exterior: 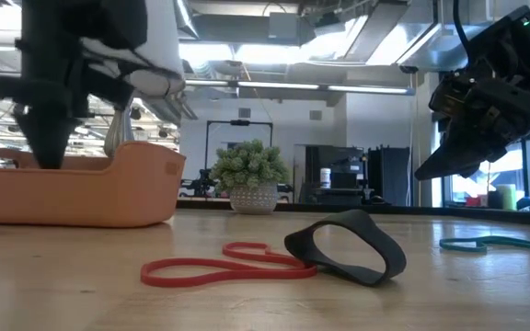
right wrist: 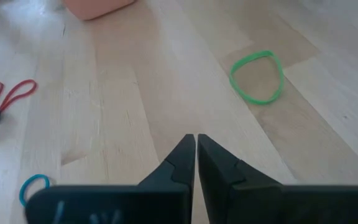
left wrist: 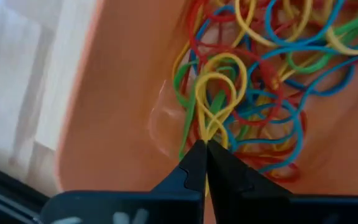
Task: Pick and place rubber bands into bin
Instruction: Put the yellow rubber band into the orange bin, then put the green rubber band into the orange bin
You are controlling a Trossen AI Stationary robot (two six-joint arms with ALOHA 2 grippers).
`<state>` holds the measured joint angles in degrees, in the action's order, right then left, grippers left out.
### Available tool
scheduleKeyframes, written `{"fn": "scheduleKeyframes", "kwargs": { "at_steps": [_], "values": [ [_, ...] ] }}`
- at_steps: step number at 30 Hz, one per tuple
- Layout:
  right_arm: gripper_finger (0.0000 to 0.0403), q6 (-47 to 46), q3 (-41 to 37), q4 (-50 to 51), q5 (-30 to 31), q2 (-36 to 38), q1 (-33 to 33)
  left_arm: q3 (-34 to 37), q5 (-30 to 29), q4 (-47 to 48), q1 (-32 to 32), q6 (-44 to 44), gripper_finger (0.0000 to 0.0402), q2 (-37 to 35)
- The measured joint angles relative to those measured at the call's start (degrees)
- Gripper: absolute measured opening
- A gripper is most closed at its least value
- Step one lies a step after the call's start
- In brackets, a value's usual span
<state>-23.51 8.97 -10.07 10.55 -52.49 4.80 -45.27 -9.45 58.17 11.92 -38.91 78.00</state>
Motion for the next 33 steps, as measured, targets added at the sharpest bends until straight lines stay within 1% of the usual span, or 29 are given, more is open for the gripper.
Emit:
{"fn": "scheduleKeyframes", "kwargs": {
  "at_steps": [2,4,8,13,16,18,20,22,25,28,30,33],
  "values": [
    [0.0023,0.0,0.0,0.0,0.0,0.0,0.0,1.45,0.11,-1.94,-0.12,-0.46,0.0006,-0.01],
    [0.0023,0.0,0.0,0.0,0.0,0.0,0.0,1.91,0.91,-1.73,-0.45,-0.62,0.0016,-0.01],
    [0.0023,0.0,0.0,0.0,0.0,0.0,0.0,1.62,1.01,-1.85,-0.55,-0.93,0.0059,-0.01],
    [0.0023,0.0,0.0,0.0,0.0,0.0,0.0,-1.16,0.28,0.31,-0.55,-0.33,0.0116,-0.03],
    [0.0023,0.0,0.0,0.0,0.01,0.0,0.0,-4.48,-0.04,2.88,-0.55,-0.3,0.0131,-0.39],
    [0.0023,-0.04,0.0,0.02,0.02,0.0,0.0,-6.89,-1.48,3.85,-0.5,-0.33,0.0134,-0.87],
    [0.0023,-0.91,0.0,0.08,0.02,0.0,0.0,-8.94,-4.83,3.22,-0.04,-0.91,0.0133,-2.08],
    [0.0023,-2.19,0.0,0.33,-0.02,0.0,0.0,-9.84,-9.43,1.19,0.72,-2.08,0.0129,-3.06],
    [0.0023,-3.48,0.0,2.09,-0.07,0.02,0.0,-10.18,-12.24,-3.46,1.93,-0.74,0.012,-4.63],
    [0.0023,-3.32,0.0,3.43,-0.09,0.02,0.0,-10.19,-17.44,-10.53,3.81,3.32,0.0104,-5.27],
    [0.0023,-3.28,0.0,3.75,-0.09,0.02,0.0,-10.19,-20.45,-16.55,4.9,8.64,0.0091,-5.21],
    [0.0023,-3.21,0.0,3.37,-0.09,0.02,0.0,-10.19,-20.81,-25.31,5.65,16.05,0.0065,-4.59]
  ]
}}
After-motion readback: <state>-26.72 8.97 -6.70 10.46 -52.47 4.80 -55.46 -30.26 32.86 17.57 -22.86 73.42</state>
